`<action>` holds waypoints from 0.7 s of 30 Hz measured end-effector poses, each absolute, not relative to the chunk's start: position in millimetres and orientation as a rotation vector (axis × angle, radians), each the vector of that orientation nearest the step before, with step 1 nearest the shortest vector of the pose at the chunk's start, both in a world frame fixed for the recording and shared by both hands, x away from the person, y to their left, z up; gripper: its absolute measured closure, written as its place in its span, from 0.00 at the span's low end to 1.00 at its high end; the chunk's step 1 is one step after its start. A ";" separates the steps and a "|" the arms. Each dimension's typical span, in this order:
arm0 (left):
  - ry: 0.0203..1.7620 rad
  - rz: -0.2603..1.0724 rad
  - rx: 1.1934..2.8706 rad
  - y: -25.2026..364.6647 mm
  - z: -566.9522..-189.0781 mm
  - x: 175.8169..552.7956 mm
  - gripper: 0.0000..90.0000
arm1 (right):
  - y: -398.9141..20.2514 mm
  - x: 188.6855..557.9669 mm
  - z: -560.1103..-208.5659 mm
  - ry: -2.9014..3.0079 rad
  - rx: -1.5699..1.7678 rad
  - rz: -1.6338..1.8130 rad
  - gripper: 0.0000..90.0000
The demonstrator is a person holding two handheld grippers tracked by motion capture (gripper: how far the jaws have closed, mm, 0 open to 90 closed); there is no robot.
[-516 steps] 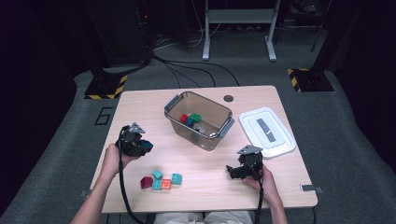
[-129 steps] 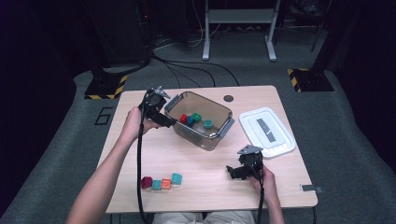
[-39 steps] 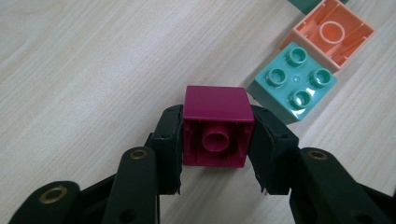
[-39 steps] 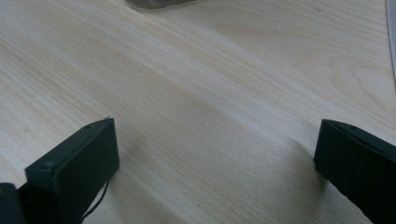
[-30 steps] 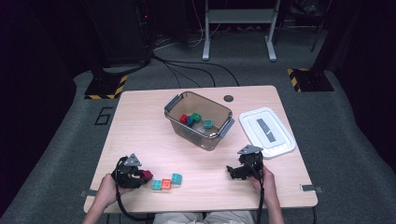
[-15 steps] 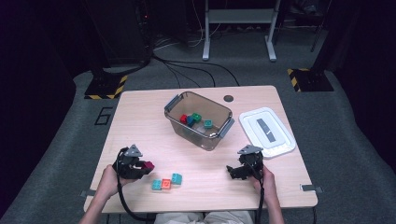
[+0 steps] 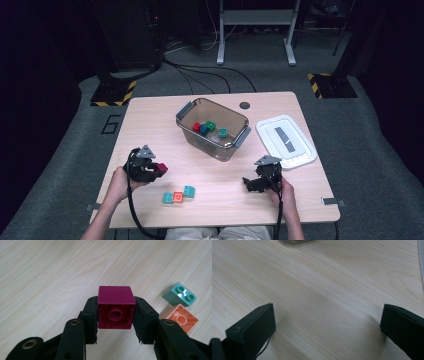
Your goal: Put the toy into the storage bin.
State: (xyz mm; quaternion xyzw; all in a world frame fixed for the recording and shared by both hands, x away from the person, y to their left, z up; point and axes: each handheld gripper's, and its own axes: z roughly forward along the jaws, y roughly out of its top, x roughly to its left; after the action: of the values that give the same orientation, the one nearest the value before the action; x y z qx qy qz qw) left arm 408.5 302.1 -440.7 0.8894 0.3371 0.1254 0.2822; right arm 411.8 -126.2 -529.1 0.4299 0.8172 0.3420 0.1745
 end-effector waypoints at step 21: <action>0.837 0.398 2.396 281.6 -400.3 436.0 0.65 | -126.6 412.2 -529.2 2.315 1.215 0.968 0.00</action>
State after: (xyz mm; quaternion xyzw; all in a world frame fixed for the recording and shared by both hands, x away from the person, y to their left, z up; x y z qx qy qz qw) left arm 436.0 281.6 -400.3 0.8947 0.3126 0.1486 0.2824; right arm 412.2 -126.6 -529.2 0.4289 0.8175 0.3419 0.1757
